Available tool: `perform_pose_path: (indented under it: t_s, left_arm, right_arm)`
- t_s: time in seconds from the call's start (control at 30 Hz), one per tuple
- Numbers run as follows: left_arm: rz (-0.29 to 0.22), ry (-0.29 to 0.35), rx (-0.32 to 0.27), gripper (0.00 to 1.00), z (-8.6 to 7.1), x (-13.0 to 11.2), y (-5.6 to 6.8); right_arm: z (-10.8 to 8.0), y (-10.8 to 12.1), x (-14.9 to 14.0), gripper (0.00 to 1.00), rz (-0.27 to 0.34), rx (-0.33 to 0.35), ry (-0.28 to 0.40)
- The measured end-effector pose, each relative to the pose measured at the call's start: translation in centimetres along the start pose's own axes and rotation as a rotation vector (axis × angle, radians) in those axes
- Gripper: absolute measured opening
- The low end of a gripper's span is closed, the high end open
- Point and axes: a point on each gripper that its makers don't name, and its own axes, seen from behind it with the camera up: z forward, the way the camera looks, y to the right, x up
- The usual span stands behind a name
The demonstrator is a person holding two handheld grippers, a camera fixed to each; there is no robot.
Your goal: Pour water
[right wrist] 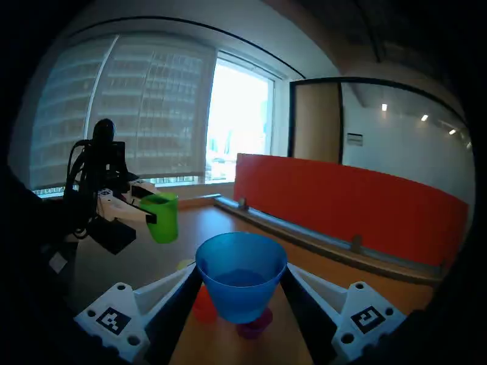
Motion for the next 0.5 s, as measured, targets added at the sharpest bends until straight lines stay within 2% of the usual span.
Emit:
perform_pose_path:
  t_s: [0.27,0.5]
  left_arm:
    - [-0.043,0.016,-0.005,0.87,0.1,0.6,-0.1]
    - [-0.032,0.014,0.000,0.87,0.1,0.6,-0.3]
  right_arm:
    - [-0.1,-0.2,0.9,0.89,-0.029,-0.004,0.034]
    - [-0.1,-0.1,1.3,0.89,-0.040,-0.008,0.050]
